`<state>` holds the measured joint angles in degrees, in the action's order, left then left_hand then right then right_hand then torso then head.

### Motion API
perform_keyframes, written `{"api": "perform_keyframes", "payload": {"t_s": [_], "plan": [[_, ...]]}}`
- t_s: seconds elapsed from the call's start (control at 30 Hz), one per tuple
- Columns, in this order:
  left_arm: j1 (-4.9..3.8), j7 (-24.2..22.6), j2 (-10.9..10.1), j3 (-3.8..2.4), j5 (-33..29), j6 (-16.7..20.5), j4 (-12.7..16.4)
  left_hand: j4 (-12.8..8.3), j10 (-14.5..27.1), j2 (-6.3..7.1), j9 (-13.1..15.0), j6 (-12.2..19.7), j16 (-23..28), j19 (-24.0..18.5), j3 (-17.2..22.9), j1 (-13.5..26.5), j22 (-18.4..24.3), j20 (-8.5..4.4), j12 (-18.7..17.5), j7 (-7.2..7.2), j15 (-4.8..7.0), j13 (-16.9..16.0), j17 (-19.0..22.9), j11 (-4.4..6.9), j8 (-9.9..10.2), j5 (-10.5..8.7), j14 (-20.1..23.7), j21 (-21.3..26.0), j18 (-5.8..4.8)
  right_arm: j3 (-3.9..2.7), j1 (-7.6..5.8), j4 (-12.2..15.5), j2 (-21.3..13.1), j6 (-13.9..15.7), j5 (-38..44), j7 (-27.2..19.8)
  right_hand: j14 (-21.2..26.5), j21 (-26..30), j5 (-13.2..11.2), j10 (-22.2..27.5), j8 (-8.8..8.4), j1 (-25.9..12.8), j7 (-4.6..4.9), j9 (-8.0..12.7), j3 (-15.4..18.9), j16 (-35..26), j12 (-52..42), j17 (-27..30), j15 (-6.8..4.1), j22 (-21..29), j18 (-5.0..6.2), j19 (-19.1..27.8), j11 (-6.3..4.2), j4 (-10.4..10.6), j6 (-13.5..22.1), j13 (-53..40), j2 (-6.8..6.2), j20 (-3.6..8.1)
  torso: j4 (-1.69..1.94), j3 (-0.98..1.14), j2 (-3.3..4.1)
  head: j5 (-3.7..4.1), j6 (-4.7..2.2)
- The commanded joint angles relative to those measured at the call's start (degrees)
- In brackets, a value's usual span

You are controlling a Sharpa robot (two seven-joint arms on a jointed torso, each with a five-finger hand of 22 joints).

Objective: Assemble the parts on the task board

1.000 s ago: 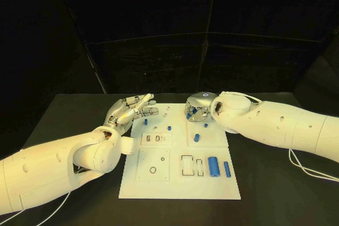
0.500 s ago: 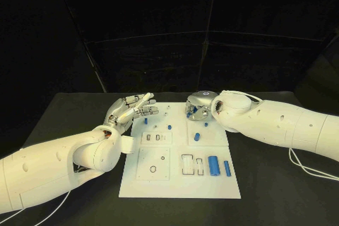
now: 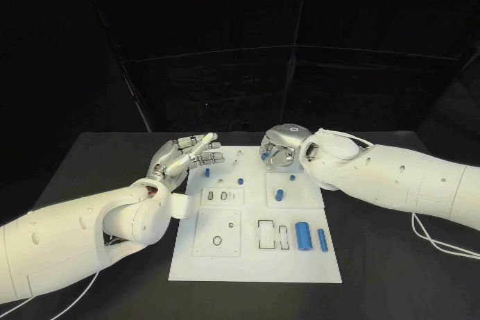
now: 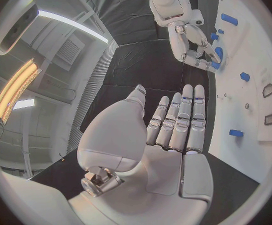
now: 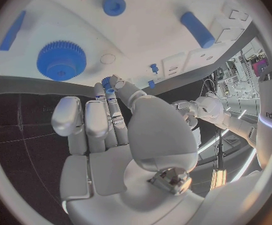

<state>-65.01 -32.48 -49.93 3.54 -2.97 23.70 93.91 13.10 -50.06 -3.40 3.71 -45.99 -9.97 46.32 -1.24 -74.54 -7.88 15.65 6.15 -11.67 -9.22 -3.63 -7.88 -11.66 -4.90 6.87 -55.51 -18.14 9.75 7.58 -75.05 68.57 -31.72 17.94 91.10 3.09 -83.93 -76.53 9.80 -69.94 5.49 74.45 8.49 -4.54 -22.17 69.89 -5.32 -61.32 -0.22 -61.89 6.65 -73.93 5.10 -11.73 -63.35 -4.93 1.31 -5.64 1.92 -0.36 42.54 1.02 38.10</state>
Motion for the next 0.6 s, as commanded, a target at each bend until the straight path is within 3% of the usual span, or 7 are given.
{"api": "perform_keyframes", "payload": {"t_s": [0.03,0.23,0.5,0.6], "plan": [[-0.07,-0.3,0.0,-0.05,0.1,-0.5,0.2,-0.4,-0.1,0.05,0.0,-0.3,0.3,0.4,-0.1,-0.6,0.1,-0.08,-0.2,-2.48,-0.17,0.0,-0.1,-0.21,0.0,0.03,0.0,0.0,0.71,-0.07,-0.15,-1.2,1.1,4.4,-0.8,0.7,-1.8,-0.4,-0.1,-1.4,-0.11,-0.3,-0.09,-0.3,-0.5,0.3,0.2,0.0,-0.39,-0.1,-0.96,-0.3,-0.98,0.2,-0.3,0.0,0.02,0.07,0.12,-0.02,0.14,0.03,0.05],[-0.07,-0.3,0.1,-0.05,0.1,-0.6,0.2,-0.5,-0.1,0.01,0.0,-0.5,0.4,0.3,-0.1,-0.7,0.2,-0.07,-0.3,-2.48,-0.20,0.0,-0.1,-0.23,0.0,0.04,0.0,0.1,0.68,-0.09,-0.15,-3.2,3.2,5.3,-0.7,0.6,-1.8,-0.5,-0.1,-1.2,-0.29,-0.4,-0.02,-0.3,-0.7,0.3,0.4,0.1,-0.35,-0.2,-0.97,-0.3,-0.91,0.3,-0.2,0.0,-0.20,0.05,0.17,0.01,0.26,-0.14,0.11],[-0.09,-0.3,0.1,-0.05,0.1,-0.6,0.2,-0.7,-0.1,0.00,0.0,-0.6,0.5,0.1,-0.1,-0.8,0.3,-0.05,-0.3,-2.45,-0.24,0.0,-0.1,-0.23,0.0,0.03,0.1,0.3,0.65,-0.11,-0.17,-5.0,5.6,5.4,0.2,0.6,-1.7,-0.6,-0.3,-0.9,-0.59,-0.5,0.13,-0.2,-1.1,0.4,0.8,0.1,-0.24,-0.2,-0.97,-0.2,-0.76,0.5,0.1,0.1,-0.40,-0.02,0.74,-0.08,0.86,0.11,-0.27],[-0.10,-0.3,0.0,-0.05,0.1,-0.5,0.2,-0.7,-0.1,0.00,0.0,-0.6,0.6,0.1,-0.2,-0.8,0.3,-0.03,-0.3,-2.44,-0.25,0.0,-0.1,-0.23,0.0,0.03,0.1,0.4,0.64,-0.11,-0.18,-5.5,6.4,5.8,0.1,0.3,-1.7,-0.6,-0.4,-0.9,-0.65,-0.6,0.16,-0.2,-1.2,0.4,0.8,0.2,-0.21,-0.3,-0.98,-0.2,-0.73,0.6,0.1,0.1,-0.48,-0.04,0.79,-0.11,1.12,0.26,-0.48]]}}
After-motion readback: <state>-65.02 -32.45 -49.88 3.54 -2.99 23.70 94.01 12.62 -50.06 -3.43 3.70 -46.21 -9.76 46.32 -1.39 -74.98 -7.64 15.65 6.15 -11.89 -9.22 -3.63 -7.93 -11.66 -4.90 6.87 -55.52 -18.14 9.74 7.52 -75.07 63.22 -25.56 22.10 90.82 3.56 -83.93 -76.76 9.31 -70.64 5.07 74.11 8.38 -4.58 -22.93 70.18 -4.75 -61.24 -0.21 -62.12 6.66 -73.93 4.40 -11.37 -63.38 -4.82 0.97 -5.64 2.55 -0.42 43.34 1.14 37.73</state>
